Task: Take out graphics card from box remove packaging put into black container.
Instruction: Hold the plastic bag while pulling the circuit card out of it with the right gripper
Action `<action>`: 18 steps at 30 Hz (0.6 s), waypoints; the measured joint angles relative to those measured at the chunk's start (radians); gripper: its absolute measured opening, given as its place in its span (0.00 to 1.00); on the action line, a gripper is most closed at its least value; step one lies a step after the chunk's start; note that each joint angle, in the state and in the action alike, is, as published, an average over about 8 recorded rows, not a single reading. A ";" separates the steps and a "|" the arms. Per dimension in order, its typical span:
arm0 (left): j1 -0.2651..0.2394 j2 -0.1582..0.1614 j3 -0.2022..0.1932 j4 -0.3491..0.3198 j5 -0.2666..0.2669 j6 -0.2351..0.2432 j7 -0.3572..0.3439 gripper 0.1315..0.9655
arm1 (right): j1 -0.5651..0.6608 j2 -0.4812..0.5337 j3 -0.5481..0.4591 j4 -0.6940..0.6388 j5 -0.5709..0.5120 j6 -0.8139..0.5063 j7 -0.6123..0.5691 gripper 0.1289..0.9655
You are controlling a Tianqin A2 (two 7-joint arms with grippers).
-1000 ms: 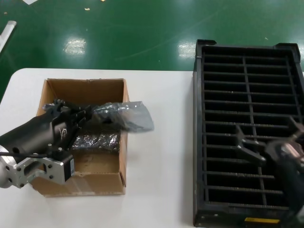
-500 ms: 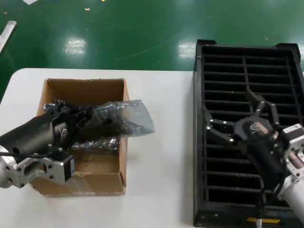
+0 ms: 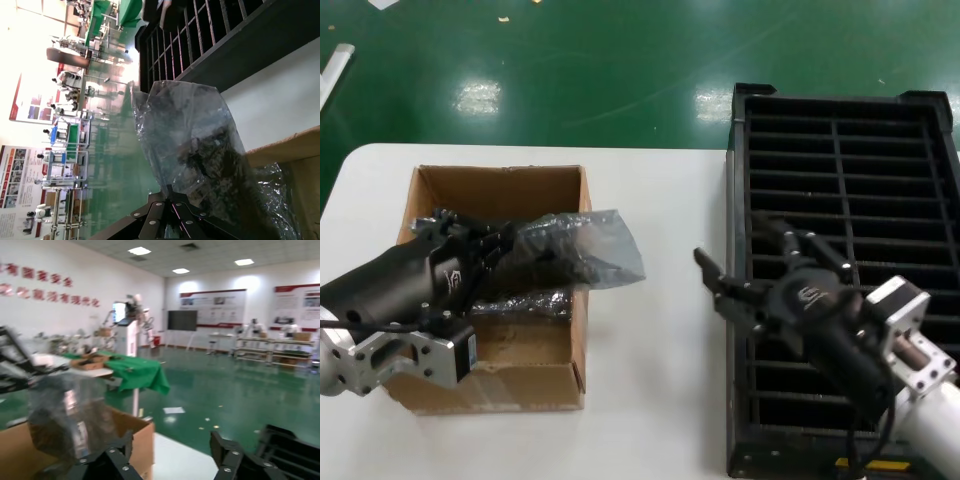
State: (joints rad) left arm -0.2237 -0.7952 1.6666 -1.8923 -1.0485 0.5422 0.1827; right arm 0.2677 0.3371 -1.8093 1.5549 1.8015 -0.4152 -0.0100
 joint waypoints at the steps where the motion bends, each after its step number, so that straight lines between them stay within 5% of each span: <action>1: 0.000 0.000 0.000 0.000 0.000 0.000 0.000 0.01 | 0.003 0.008 -0.013 0.004 -0.009 -0.004 0.010 0.61; 18: 0.000 0.000 0.000 0.000 0.000 0.000 0.000 0.01 | 0.136 0.040 -0.203 -0.027 -0.201 -0.069 0.143 0.18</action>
State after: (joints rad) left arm -0.2237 -0.7952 1.6665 -1.8923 -1.0485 0.5422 0.1827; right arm 0.4039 0.3775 -2.0125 1.5280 1.6009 -0.4837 0.1327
